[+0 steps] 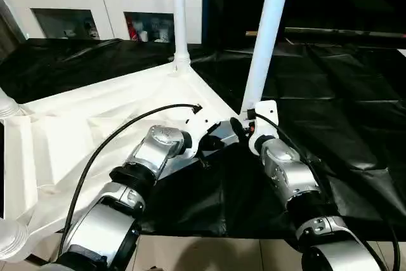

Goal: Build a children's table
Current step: Rotate leg to tighten

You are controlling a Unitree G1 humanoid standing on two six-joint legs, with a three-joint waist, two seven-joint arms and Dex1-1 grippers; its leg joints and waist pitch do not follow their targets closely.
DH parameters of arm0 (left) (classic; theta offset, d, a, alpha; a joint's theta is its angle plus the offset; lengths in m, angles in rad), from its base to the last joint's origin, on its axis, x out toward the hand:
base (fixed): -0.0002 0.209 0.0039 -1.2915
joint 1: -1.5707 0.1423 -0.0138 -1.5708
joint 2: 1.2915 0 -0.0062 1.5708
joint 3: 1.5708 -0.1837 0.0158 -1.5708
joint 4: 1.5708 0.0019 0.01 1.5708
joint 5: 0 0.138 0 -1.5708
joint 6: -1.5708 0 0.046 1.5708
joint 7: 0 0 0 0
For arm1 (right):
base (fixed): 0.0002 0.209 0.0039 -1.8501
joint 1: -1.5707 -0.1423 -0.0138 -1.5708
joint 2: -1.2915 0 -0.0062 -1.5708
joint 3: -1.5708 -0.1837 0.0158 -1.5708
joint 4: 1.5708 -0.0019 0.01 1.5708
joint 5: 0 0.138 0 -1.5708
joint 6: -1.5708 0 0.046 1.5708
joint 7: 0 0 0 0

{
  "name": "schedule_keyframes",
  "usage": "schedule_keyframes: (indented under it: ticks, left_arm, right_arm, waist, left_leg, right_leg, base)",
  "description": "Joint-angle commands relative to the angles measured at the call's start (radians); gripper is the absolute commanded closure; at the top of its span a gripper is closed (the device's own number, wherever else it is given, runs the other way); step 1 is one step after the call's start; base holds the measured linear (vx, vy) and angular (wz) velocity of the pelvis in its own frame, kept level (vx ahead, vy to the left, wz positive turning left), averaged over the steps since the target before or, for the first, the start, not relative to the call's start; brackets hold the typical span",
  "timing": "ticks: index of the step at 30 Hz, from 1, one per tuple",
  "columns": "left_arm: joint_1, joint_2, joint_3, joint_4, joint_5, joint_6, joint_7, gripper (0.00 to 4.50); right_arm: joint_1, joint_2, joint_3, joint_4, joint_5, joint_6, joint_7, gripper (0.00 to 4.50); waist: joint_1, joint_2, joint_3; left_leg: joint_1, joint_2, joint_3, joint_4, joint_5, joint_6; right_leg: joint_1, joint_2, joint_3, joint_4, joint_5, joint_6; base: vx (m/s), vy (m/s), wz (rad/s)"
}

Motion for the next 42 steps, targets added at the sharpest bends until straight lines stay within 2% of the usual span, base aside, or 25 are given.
schedule_keyframes:
  ticks: [1, 3, 4, 5, 6, 7, 8, 10, 13, 16, 17, 18, 20, 23, 24, 25, 26, 28, 30, 34, 35, 40, 42]
  left_arm:
    - [0.014, 0.015, 0.037, 0.012, -0.014, -0.033, 0.050, 4.50]
    - [0.021, 0.029, 0.040, 0.007, -0.020, -0.053, 0.022, 4.50]
    - [0.032, 0.046, 0.045, -0.006, -0.029, -0.059, -0.014, 4.50]
    - [0.038, 0.057, 0.045, -0.013, -0.033, -0.062, -0.034, 4.50]
    - [0.048, 0.072, 0.043, -0.024, -0.038, -0.075, -0.066, 4.50]
    - [0.052, 0.078, 0.042, -0.028, -0.039, -0.082, -0.079, 4.50]
    - [0.076, 0.109, 0.037, -0.058, -0.061, -0.108, -0.169, 4.50]
    - [0.086, 0.125, 0.034, -0.074, -0.073, -0.110, -0.214, 4.50]
    - [0.128, 0.169, 0.018, -0.155, -0.122, -0.104, -0.375, 4.50]
    - [0.152, 0.206, -0.010, -0.207, -0.129, -0.085, -0.462, 4.50]
    - [0.159, 0.214, -0.018, -0.219, -0.128, -0.082, -0.485, 4.50]
    - [0.165, 0.218, -0.019, -0.232, -0.136, -0.070, -0.502, 4.50]
    - [0.177, 0.223, -0.021, -0.259, -0.152, -0.052, -0.533, 4.50]
    - [0.183, 0.226, -0.026, -0.271, -0.151, -0.048, -0.539, 4.50]
    - [0.189, 0.226, -0.025, -0.282, -0.151, -0.045, -0.542, 4.50]
    - [0.196, 0.226, -0.024, -0.295, -0.151, -0.039, -0.544, 4.50]
    - [0.199, 0.226, -0.024, -0.300, -0.151, -0.039, -0.544, 4.50]
    - [0.202, 0.227, -0.025, -0.303, -0.150, -0.041, -0.545, 4.50]
    - [0.202, 0.227, -0.024, -0.300, -0.146, -0.044, -0.542, 4.50]
    - [0.194, 0.228, -0.019, -0.287, -0.138, -0.049, -0.529, 4.50]
    - [0.193, 0.227, -0.018, -0.286, -0.138, -0.049, -0.527, 4.50]
    - [0.200, 0.225, -0.009, -0.301, -0.138, -0.037, -0.510, 4.50]
    - [0.202, 0.220, -0.006, -0.292, -0.124, -0.029, -0.467, 4.50]
  right_arm:
    - [0.016, 0.027, 0.059, -0.011, 0.019, -0.015, 0.126, 1.06]
    - [0.013, 0.005, 0.069, -0.016, 0.020, -0.022, 0.173, 0.73]
    - [0.023, -0.028, 0.087, -0.050, 0.026, -0.010, 0.246, 0.73]
    - [0.032, -0.048, 0.096, -0.075, 0.033, 0.001, 0.292, 0.63]
    - [0.046, -0.078, 0.111, -0.112, 0.042, 0.018, 0.355, 0.63]
    - [0.051, -0.089, 0.117, -0.126, 0.045, 0.024, 0.377, 0.63]
    - [0.081, -0.151, 0.140, -0.198, 0.068, 0.065, 0.493, 0.63]
    - [0.095, -0.183, 0.151, -0.230, 0.077, 0.081, 0.550, 0.63]
    - [0.115, -0.247, 0.162, -0.272, 0.077, 0.086, 0.642, 0.63]
    - [0.120, -0.288, 0.164, -0.286, 0.089, 0.092, 0.708, 0.63]
    - [0.122, -0.300, 0.167, -0.299, 0.098, 0.105, 0.731, 0.63]
    - [0.124, -0.305, 0.170, -0.310, 0.104, 0.110, 0.743, 0.63]
    - [0.133, -0.315, 0.184, -0.341, 0.121, 0.125, 0.786, 0.63]
    - [0.140, -0.319, 0.192, -0.354, 0.120, 0.135, 0.798, 0.63]
    - [0.145, -0.320, 0.196, -0.356, 0.113, 0.134, 0.804, 0.63]
    - [0.148, -0.320, 0.199, -0.354, 0.108, 0.132, 0.810, 0.63]
    - [0.147, -0.319, 0.199, -0.350, 0.107, 0.130, 0.811, 0.91]
    - [0.144, -0.316, 0.200, -0.344, 0.107, 0.129, 0.807, 0.98]
    - [0.144, -0.319, 0.208, -0.348, 0.102, 0.132, 0.811, 1.33]
    - [0.148, -0.324, 0.223, -0.348, 0.087, 0.126, 0.814, 1.51]
    - [0.148, -0.322, 0.221, -0.345, 0.088, 0.125, 0.813, 1.69]
    - [0.143, -0.311, 0.222, -0.331, 0.090, 0.119, 0.812, 1.75]
    - [0.140, -0.288, 0.202, -0.299, 0.090, 0.124, 0.758, 1.76]
  waist:
    - [-0.003, -0.017, -0.051]
    - [-0.009, -0.018, -0.050]
    - [-0.012, -0.023, -0.053]
    - [-0.011, -0.020, -0.053]
    - [-0.012, -0.024, -0.053]
    - [-0.009, -0.025, -0.055]
    - [-0.009, -0.026, -0.055]
    - [-0.008, -0.027, -0.055]
    - [-0.005, -0.024, -0.056]
    - [0.001, -0.019, -0.057]
    - [0.003, -0.019, -0.055]
    - [0.008, -0.015, -0.054]
    - [0.012, -0.018, -0.053]
    - [0.015, -0.018, -0.054]
    - [0.015, -0.023, -0.054]
    - [0.015, -0.020, -0.054]
    - [0.014, -0.024, -0.054]
    - [0.014, -0.023, -0.055]
    - [0.013, -0.025, -0.054]
    - [0.013, -0.025, -0.055]
    - [0.013, -0.030, -0.055]
    - [0.015, -0.029, -0.054]
    - [0.014, -0.029, -0.054]
  left_leg:
    - [0.002, 0.027, -0.010, -0.063, -0.189, 0.035]
    - [-0.004, 0.026, -0.012, -0.065, -0.192, 0.038]
    - [-0.012, 0.025, -0.015, -0.064, -0.172, 0.040]
    - [-0.011, 0.027, -0.014, -0.063, -0.161, 0.047]
    - [-0.009, 0.028, -0.012, -0.058, -0.150, 0.060]
    - [-0.010, 0.027, -0.013, -0.056, -0.133, 0.068]
    - [-0.012, 0.026, -0.011, -0.054, -0.114, 0.083]
    - [-0.011, 0.025, -0.009, -0.052, -0.105, 0.101]
    - [-0.008, 0.031, -0.006, -0.052, -0.109, 0.092]
    - [-0.003, 0.036, -0.004, -0.050, -0.101, 0.092]
    - [-0.003, 0.037, -0.003, -0.052, -0.116, 0.090]
    - [-0.001, 0.037, -0.003, -0.053, -0.126, 0.085]
    - [-0.001, 0.038, -0.003, -0.054, -0.139, 0.074]
    - [-0.001, 0.038, -0.003, -0.055, -0.140, 0.066]
    - [-0.002, 0.038, -0.005, -0.055, -0.135, 0.063]
    - [-0.002, 0.038, -0.005, -0.055, -0.132, 0.061]
    - [-0.004, 0.036, -0.004, -0.054, -0.129, 0.062]
    - [-0.004, 0.034, -0.003, -0.053, -0.118, 0.064]
    - [-0.004, 0.034, -0.003, -0.053, -0.121, 0.063]
    - [-0.004, 0.034, -0.004, -0.052, -0.111, 0.064]
    - [-0.005, 0.033, -0.003, -0.052, -0.110, 0.066]
    - [-0.004, 0.034, -0.004, -0.052, -0.115, 0.065]
    - [-0.004, 0.034, -0.004, -0.052, -0.112, 0.065]
  right_leg:
    - [0.034, -0.067, 0.047, -0.088, -0.158, -0.174]
    - [0.037, -0.067, 0.046, -0.088, -0.168, -0.172]
    - [0.045, -0.068, 0.043, -0.083, -0.162, -0.166]
    - [0.042, -0.065, 0.041, -0.086, -0.155, -0.161]
    - [0.039, -0.065, 0.044, -0.082, -0.119, -0.171]
    - [0.043, -0.064, 0.044, -0.079, -0.094, -0.175]
    - [0.044, -0.062, 0.043, -0.077, -0.055, -0.183]
    - [0.043, -0.062, 0.043, -0.075, -0.032, -0.195]
    - [0.037, -0.063, 0.044, -0.073, -0.045, -0.210]
    - [0.032, -0.060, 0.043, -0.064, 0.002, -0.238]
    - [0.032, -0.060, 0.043, -0.065, -0.011, -0.243]
    - [0.030, -0.061, 0.043, -0.067, -0.029, -0.241]
    - [0.031, -0.062, 0.044, -0.068, -0.052, -0.235]
    - [0.031, -0.064, 0.045, -0.069, -0.064, -0.224]
    - [0.032, -0.066, 0.045, -0.068, -0.069, -0.220]
    - [0.032, -0.066, 0.045, -0.068, -0.068, -0.220]
    - [0.032, -0.065, 0.045, -0.069, -0.065, -0.218]
    - [0.032, -0.063, 0.045, -0.069, -0.061, -0.215]
    - [0.032, -0.063, 0.045, -0.070, -0.070, -0.211]
    - [0.033, -0.063, 0.045, -0.068, -0.069, -0.207]
    - [0.033, -0.063, 0.044, -0.068, -0.067, -0.206]
    - [0.032, -0.064, 0.044, -0.069, -0.084, -0.203]
    - [0.031, -0.063, 0.044, -0.068, -0.077, -0.206]
  base:
    - [0.000, 0.000, 0.00]
    - [0.000, 0.000, 0.00]
    - [0.000, 0.000, 0.00]
    - [0.000, 0.000, 0.00]
    - [0.000, 0.000, 0.00]
    - [0.000, 0.000, 0.00]
    - [0.000, 0.000, 0.00]
    - [0.000, 0.000, 0.00]
    - [0.000, 0.000, 0.00]
    - [0.000, 0.000, 0.00]
    - [0.000, 0.000, 0.00]
    - [0.000, 0.000, 0.00]
    - [0.000, 0.000, 0.00]
    - [0.000, 0.000, 0.00]
    - [0.000, 0.000, 0.00]
    - [0.000, 0.000, 0.00]
    - [0.000, 0.000, 0.00]
    - [0.000, 0.000, 0.00]
    - [0.000, 0.000, 0.00]
    - [0.000, 0.000, 0.00]
    - [0.000, 0.000, 0.00]
    - [0.000, 0.000, 0.00]
    - [0.000, 0.000, 0.00]
